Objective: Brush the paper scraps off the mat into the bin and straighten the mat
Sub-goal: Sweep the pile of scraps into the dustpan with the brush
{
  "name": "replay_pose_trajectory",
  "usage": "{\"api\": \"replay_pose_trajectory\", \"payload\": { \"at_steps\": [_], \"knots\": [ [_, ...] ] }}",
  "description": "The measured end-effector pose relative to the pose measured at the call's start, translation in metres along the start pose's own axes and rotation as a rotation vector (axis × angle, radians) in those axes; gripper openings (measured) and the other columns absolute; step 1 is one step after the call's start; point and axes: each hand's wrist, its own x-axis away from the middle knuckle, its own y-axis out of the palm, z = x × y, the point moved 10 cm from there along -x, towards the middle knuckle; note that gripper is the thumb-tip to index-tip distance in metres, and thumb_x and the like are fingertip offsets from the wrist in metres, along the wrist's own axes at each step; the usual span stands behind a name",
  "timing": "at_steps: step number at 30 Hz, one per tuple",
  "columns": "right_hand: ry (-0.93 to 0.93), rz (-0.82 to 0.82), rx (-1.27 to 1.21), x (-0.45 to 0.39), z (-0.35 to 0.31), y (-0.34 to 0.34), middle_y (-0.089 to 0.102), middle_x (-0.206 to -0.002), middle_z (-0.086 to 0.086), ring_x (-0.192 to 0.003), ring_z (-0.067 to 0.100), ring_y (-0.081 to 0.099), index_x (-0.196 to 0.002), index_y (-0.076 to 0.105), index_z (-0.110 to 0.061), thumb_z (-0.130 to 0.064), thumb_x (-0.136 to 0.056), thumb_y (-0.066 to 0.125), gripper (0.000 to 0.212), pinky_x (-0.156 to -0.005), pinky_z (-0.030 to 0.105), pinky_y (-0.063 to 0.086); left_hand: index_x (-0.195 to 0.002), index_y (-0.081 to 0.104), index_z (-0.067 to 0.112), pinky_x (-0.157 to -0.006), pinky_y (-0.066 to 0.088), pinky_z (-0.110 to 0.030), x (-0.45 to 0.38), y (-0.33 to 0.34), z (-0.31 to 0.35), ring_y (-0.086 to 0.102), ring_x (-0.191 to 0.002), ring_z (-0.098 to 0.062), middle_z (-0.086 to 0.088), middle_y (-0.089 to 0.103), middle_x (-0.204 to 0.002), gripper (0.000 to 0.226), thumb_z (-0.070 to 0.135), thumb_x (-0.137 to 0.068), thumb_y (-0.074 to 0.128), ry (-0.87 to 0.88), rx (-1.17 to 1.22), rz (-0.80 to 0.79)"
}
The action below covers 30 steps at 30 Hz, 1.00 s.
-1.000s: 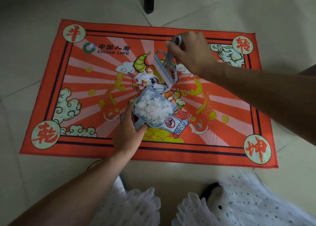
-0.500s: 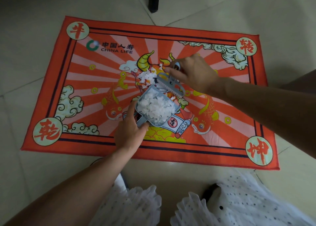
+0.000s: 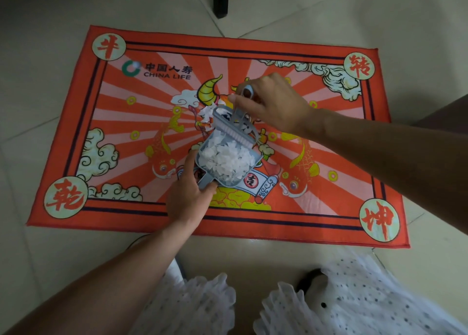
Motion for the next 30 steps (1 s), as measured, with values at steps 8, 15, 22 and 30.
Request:
{"api": "replay_pose_trajectory", "payload": {
  "at_steps": [8,15,22,30],
  "knots": [
    [0.073,0.073,0.086,-0.002,0.017,-0.012,0.055,-0.054,0.010,-0.045,0.023,0.048,-0.072,0.060,-0.005,-0.048,-0.100,0.040,0.055,-0.046,0.036,0.041,-0.150,0.026,0.041,-0.077,0.054,-0.037,-0.003,-0.005,0.001,0.067,-0.098,-0.025,0.006,0.067,-0.117,0.086,0.027,-0.081,0.076,0.040,0.020,-0.018],
    [0.088,0.036,0.108,0.005,0.023,-0.007,0.052,-0.052,0.004,-0.044,0.020,0.045,-0.074,0.060,-0.009,-0.047,-0.100,0.041,0.050,-0.046,0.031,0.036,-0.146,0.027,0.046,-0.077,0.055,-0.043,-0.007,-0.009,-0.015,0.068,-0.086,-0.022,0.004,0.071,-0.095,0.088,0.032,-0.075,0.077,0.033,-0.003,-0.060],
    [0.173,0.103,0.154,0.003,0.034,-0.016,0.048,-0.053,0.007,-0.047,0.024,0.043,-0.072,0.058,-0.008,-0.048,-0.099,0.041,0.051,-0.047,0.032,0.035,-0.146,0.026,0.047,-0.074,0.057,-0.043,0.001,-0.013,-0.030,0.070,-0.080,-0.017,0.006,0.073,-0.089,0.086,0.033,-0.078,0.076,0.023,0.064,-0.068],
    [0.258,0.152,0.175,-0.014,0.044,-0.024,0.055,-0.063,0.007,-0.057,0.029,0.051,-0.084,0.062,-0.011,-0.045,-0.099,0.044,0.041,-0.052,0.030,0.031,-0.147,0.026,0.045,-0.077,0.058,-0.042,0.003,-0.022,-0.044,0.071,-0.091,-0.017,0.007,0.074,-0.098,0.084,0.032,-0.080,0.075,-0.027,0.096,0.003]
  ]
}}
